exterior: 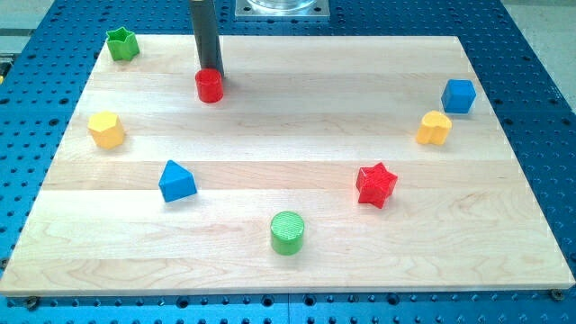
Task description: Move the red circle towards the left center of the board
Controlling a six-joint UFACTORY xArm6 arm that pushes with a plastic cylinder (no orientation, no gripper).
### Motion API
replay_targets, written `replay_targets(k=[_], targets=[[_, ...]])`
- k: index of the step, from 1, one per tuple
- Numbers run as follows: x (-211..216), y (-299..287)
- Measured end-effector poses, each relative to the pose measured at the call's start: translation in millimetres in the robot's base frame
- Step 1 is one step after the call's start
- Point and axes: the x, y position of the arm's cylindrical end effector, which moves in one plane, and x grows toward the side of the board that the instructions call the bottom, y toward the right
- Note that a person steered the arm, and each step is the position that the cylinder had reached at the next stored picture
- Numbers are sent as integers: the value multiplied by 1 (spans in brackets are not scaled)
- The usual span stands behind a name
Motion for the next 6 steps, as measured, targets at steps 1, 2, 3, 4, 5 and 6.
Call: replay_targets(k=[1, 2, 3, 4, 5, 6], targets=[[0, 66], [2, 119], [9, 104], [9, 74], [17, 64], [31, 59]])
